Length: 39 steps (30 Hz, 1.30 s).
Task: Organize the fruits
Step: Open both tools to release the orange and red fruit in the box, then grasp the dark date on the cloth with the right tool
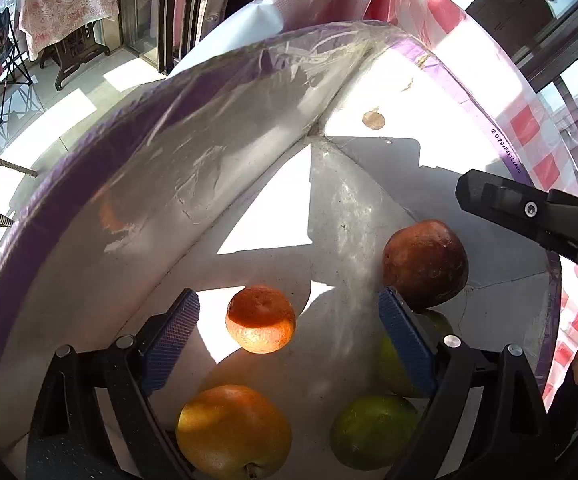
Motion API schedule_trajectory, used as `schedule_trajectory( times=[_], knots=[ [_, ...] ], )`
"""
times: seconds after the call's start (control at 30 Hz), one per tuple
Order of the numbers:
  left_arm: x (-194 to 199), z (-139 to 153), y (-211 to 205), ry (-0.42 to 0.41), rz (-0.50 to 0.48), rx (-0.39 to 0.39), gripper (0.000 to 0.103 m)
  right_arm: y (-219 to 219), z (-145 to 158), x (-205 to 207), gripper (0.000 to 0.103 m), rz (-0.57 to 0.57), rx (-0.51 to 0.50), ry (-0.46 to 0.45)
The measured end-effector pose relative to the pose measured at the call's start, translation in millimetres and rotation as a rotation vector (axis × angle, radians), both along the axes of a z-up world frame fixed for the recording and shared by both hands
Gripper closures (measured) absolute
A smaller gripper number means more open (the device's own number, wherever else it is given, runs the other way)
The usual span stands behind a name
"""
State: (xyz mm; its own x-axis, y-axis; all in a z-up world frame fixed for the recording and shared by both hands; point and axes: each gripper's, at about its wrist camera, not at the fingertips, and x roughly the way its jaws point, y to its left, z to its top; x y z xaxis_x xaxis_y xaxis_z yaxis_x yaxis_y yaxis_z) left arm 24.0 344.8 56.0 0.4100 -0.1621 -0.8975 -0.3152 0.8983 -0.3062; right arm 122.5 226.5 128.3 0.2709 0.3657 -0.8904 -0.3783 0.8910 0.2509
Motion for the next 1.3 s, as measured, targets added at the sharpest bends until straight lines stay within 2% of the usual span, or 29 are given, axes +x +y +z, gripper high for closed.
schedule_trajectory(
  times=[0.17,0.23,0.3,0.43,0.53,0.7,0.87,1.03,1.13,1.3],
  knots=[
    [-5.0,23.0,-23.2,-0.078,-0.056,0.009,0.014,-71.3,57.1,-2.7,0.023,-0.131,0.223,-0.138],
    [-11.8,27.7,-29.7,-0.090,-0.070,0.014,0.014,-110.1,71.1,1.4,0.020,-0.219,0.261,-0.189],
    [-9.1,29.4,-41.0,-0.094,-0.060,0.019,0.014,-149.6,79.0,8.5,0.019,-0.314,0.251,-0.215],
    [-8.1,28.2,-47.1,-0.085,-0.021,0.029,0.014,-220.3,46.9,23.5,0.019,-0.445,0.166,-0.163],
    [-7.6,30.6,-51.8,-0.085,0.007,0.038,0.014,-254.0,14.1,18.6,0.019,-0.482,0.123,-0.114],
    [-16.1,39.6,-59.9,-0.088,0.063,0.044,0.013,-269.4,-30.0,2.6,0.019,-0.436,0.051,-0.038],
    [-28.0,41.8,-68.6,-0.076,0.120,0.064,0.013,-272.8,-59.5,-1.9,0.019,-0.368,0.029,0.008],
    [-49.4,43.6,-73.0,-0.071,0.194,0.101,0.013,-256.6,-66.8,0.0,0.019,-0.234,0.056,-0.020],
    [-56.2,42.9,-78.5,-0.052,0.221,0.122,0.013,-241.6,-68.4,6.4,0.026,-0.166,0.080,-0.030],
    [-64.4,55.5,-93.0,-0.081,0.255,0.157,0.013,-210.4,-70.6,21.3,0.031,-0.035,0.094,-0.070]
  ],
)
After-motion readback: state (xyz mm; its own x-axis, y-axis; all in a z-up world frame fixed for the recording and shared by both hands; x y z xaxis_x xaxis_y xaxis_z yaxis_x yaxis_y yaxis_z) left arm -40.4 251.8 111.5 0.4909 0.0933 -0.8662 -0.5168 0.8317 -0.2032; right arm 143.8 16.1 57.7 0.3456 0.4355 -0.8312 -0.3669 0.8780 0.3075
